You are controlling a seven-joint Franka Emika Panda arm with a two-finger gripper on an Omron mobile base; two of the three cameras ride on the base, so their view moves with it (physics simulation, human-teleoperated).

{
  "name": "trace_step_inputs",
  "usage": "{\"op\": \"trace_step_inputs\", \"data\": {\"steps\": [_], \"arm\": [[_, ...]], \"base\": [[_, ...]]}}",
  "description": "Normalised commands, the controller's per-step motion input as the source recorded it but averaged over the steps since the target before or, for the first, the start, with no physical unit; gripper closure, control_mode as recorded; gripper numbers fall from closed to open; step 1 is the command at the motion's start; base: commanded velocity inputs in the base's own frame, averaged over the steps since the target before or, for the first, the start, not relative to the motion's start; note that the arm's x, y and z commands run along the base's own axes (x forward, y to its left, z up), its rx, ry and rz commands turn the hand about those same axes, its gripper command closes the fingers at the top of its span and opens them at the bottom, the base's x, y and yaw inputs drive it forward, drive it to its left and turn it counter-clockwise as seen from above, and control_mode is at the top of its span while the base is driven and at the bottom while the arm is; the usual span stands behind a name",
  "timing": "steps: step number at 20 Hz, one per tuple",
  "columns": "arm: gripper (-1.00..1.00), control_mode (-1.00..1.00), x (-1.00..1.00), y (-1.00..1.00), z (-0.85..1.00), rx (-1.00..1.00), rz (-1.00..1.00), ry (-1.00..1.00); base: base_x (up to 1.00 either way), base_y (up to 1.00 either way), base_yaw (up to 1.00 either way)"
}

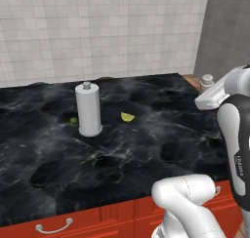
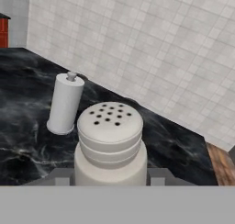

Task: Move the mustard and shaker from the cabinet to the dining counter.

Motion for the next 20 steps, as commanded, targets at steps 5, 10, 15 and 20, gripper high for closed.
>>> {"op": "trace_step_inputs", "data": {"steps": [5, 10, 15, 20], "arm": [[1.00, -1.00, 0.45, -0.09, -0.18, 0.01, 0.00, 0.12], [1.00, -1.00, 0.67, -0.29, -0.55, 0.02, 0.00, 0.24], [1.00, -1.00, 0.81, -0.42, -0.81, 0.12, 0.00, 0.21], [1.00, -1.00, 0.91, -0.31, -0.75, 0.14, 0.00, 0.13]], "base": [[0.08, 0.00, 0.00], [0.00, 0.00, 0.00], [0.00, 0.00, 0.00], [0.00, 0.00, 0.00]]}}
